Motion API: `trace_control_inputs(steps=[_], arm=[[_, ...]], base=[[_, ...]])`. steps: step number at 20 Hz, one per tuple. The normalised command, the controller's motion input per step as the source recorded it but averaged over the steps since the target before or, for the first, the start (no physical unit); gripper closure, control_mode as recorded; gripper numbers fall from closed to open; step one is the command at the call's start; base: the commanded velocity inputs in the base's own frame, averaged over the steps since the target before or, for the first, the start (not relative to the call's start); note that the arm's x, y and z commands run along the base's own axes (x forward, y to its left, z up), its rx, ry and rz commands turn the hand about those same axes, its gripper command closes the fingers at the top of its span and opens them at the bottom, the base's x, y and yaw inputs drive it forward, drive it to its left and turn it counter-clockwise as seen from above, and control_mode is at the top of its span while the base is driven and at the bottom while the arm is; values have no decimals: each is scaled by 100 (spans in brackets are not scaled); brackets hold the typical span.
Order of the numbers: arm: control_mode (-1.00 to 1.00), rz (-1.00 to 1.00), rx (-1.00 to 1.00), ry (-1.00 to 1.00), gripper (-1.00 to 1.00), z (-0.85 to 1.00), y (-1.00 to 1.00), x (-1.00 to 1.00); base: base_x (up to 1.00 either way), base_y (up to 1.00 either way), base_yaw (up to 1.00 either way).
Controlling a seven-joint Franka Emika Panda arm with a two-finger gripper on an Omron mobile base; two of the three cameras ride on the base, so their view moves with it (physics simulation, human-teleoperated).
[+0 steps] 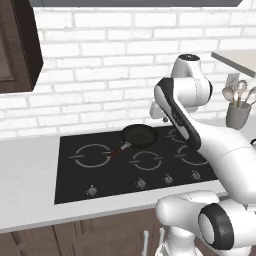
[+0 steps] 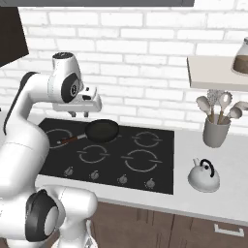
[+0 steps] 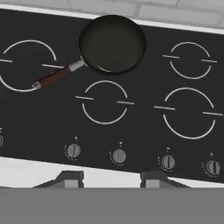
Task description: Pick the kettle from the counter and place it on a stove burner. Then turn the burner on.
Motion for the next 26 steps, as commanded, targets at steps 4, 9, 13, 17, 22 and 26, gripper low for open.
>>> trace_control_inputs(steps=[4,9,13,17,22,26], arm=[[-100,-1,0,-1,-100,-1,-38,-33],[-100,0,0,-7,-100,-13,-100,-61],[-100,0,0,-3,-100,-13,-100,-53],[-100,-2,0,0,-100,-8,-90,-30],[-100,0,0,1,-100,-28,-79,-34],[-100,-4,1,0,-100,-43,-100,-4]], base=[[0,0,0],[0,0,0],[0,0,0],[0,0,0],[0,0,0],[0,0,0]])
